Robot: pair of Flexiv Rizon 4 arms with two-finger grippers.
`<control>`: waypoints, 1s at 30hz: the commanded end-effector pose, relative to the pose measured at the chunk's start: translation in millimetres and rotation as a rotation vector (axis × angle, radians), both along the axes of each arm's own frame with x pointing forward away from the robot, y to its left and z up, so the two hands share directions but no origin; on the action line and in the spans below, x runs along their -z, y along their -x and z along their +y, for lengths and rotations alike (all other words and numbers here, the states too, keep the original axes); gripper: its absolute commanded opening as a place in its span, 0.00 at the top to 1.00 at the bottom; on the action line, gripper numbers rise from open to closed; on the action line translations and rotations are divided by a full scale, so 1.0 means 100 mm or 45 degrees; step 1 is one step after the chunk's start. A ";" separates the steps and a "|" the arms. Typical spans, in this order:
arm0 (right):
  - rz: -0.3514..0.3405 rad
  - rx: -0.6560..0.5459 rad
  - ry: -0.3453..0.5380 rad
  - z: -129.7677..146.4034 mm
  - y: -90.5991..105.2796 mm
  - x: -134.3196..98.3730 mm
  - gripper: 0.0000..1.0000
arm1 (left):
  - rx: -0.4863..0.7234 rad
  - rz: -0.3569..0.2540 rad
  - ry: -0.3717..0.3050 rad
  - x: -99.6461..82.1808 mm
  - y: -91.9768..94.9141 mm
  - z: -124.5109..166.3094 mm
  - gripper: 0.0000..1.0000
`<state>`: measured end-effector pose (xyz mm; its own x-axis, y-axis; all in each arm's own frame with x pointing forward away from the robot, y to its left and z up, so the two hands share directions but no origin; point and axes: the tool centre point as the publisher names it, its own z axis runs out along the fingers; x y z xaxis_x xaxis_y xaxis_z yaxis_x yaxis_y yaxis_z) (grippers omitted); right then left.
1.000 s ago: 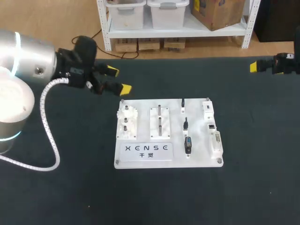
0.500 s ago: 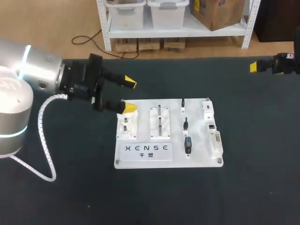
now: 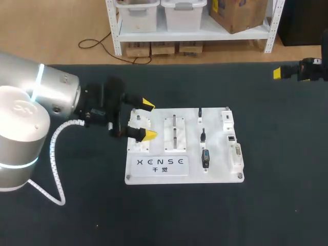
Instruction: Insert the Ethernet cable into its matching sockets.
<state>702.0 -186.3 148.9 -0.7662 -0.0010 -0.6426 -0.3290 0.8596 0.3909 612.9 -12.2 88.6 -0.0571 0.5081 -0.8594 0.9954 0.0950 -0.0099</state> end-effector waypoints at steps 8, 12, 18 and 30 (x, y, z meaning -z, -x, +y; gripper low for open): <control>0.000 0.003 0.003 0.00 0.01 -0.01 0.00 | -0.001 0.049 -0.041 0.12 -0.05 -0.08 0.00; 0.000 0.003 0.003 0.00 0.01 -0.01 0.00 | -0.001 0.049 -0.041 0.12 -0.05 -0.08 0.00; 0.000 0.003 0.003 0.00 0.01 -0.01 0.00 | -0.001 0.049 -0.041 0.12 -0.05 -0.08 0.00; 0.330 -0.106 0.221 1.23 0.18 0.09 0.00 | -0.001 0.049 -0.041 0.12 -0.05 -0.08 0.00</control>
